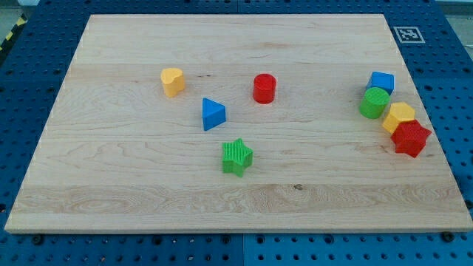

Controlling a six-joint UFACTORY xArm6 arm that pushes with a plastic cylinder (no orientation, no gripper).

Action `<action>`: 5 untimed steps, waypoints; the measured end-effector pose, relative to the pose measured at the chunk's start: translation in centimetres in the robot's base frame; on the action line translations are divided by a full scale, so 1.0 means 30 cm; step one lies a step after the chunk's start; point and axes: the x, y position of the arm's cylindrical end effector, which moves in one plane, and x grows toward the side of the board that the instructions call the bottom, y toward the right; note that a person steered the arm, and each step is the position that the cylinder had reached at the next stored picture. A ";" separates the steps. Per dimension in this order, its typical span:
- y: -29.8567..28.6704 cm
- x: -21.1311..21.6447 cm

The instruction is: Slightly move the red star towards the center right along with hexagon

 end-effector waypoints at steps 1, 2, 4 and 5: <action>-0.057 0.000; -0.058 -0.005; -0.156 -0.059; -0.196 -0.059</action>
